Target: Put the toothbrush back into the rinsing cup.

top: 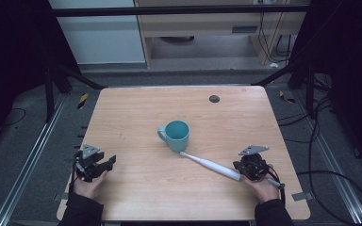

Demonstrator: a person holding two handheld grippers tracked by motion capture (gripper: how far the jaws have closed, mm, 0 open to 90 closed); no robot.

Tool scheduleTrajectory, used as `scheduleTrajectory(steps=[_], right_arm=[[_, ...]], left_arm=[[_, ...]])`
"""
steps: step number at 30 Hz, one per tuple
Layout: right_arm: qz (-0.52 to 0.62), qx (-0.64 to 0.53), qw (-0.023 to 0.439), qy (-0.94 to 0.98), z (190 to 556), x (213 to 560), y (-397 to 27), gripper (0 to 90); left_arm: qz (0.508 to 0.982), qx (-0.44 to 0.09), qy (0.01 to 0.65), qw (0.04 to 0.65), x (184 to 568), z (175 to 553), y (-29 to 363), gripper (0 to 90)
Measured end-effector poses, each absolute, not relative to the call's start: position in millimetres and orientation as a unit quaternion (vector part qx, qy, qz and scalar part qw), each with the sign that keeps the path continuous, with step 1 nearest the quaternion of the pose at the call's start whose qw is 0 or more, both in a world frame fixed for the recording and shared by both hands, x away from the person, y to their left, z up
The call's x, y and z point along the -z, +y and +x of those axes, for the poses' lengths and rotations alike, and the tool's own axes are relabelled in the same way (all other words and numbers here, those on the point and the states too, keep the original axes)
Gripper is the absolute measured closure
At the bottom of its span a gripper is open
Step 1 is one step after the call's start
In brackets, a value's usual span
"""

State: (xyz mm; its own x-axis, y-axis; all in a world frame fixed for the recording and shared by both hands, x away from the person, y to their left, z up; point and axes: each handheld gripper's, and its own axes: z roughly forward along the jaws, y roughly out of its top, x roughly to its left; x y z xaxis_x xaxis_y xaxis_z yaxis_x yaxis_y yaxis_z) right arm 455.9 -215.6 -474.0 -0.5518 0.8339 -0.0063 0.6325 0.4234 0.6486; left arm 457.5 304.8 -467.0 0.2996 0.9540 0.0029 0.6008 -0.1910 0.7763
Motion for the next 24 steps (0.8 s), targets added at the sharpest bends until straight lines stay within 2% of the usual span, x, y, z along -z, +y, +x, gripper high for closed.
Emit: scheduleTrajectory(steps=[24], right_arm=[[0.439, -0.310, 0.154, 0.829, 430.7, 475.4, -216.1, 90.0]], left_arm=[[0.728, -0.254, 0.535, 0.345, 467.1, 457.7, 305.6, 46.3]])
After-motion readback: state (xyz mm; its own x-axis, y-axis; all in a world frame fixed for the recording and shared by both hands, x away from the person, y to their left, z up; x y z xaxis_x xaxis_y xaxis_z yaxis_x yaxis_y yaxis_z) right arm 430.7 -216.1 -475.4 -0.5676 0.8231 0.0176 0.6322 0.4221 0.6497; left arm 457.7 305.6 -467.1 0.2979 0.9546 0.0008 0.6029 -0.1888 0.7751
